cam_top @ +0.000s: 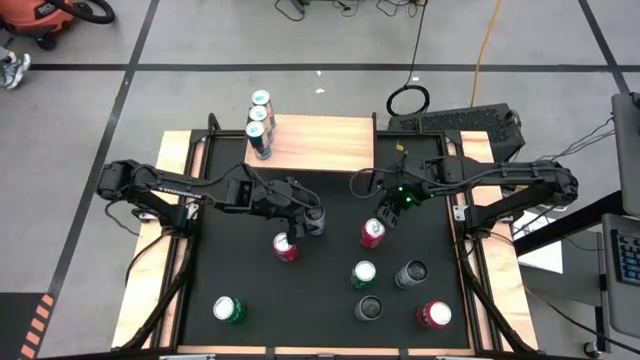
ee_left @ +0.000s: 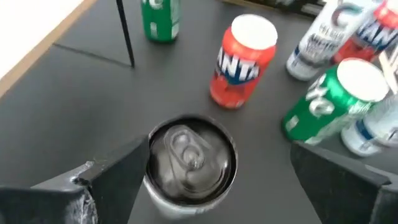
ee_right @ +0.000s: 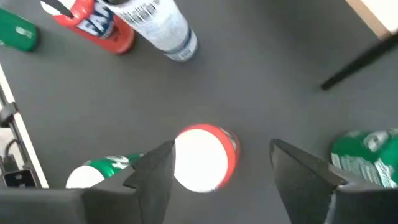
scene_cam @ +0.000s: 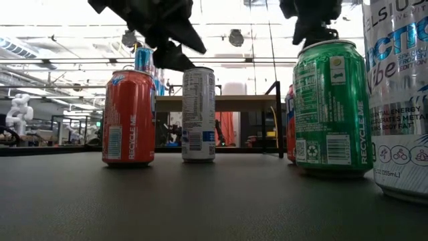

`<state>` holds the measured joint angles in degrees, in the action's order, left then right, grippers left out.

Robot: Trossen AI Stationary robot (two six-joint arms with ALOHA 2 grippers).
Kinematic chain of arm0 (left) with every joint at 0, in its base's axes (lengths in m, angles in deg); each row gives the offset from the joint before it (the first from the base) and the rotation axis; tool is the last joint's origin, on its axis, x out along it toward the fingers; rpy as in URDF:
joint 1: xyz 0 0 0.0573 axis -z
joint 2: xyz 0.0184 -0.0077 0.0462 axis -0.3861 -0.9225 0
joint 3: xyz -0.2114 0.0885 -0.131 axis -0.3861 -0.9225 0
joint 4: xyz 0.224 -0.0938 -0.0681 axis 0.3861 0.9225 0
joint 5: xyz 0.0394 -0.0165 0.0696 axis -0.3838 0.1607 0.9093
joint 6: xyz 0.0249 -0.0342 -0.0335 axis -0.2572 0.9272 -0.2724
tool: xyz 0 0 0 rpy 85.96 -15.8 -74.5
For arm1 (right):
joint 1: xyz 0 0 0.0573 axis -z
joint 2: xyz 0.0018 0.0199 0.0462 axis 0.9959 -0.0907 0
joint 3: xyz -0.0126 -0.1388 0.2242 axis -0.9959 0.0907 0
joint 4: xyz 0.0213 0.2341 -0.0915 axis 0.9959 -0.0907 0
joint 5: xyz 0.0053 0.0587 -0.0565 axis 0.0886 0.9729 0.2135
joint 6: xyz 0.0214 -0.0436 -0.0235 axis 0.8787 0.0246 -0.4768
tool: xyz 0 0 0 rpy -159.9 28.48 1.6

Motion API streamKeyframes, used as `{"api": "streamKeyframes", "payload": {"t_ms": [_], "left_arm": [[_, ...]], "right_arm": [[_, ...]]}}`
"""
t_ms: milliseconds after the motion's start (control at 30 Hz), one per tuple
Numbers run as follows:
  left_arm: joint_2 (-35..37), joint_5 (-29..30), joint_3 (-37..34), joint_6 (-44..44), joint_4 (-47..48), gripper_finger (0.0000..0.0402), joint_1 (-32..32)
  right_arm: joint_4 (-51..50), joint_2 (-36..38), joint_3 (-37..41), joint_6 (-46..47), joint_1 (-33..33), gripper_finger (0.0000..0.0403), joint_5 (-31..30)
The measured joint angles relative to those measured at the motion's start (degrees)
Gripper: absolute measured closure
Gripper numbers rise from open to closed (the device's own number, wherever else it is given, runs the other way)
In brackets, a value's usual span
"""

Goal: Place canned beverage on shelf
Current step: Put the top white-blue soda can on the shelf

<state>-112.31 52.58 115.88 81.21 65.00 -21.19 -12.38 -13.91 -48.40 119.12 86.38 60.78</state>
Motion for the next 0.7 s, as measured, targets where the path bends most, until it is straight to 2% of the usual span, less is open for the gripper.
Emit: {"api": "streamKeyframes", "payload": {"t_ms": [233, 367, 700], "left_arm": [[-1.4, 1.8, 0.1, -0.3, -0.4, 0.0011, 0.1], [-1.6, 5.0, 0.0, -0.3, -0.7, 0.0011, 0.1], [-0.3, 5.6, -0.2, 0.2, -3.8, 0.0011, 0.4]], "right_arm": [[4.8, -0.2, 0.0, -0.3, 0.0, 0.0151, 0.0], [7.2, -0.8, -0.1, -0.8, 0.0, 0.0151, -0.4], [6.6, -0.9, -0.1, -1.1, -0.2, 0.0151, -1.4]]}}
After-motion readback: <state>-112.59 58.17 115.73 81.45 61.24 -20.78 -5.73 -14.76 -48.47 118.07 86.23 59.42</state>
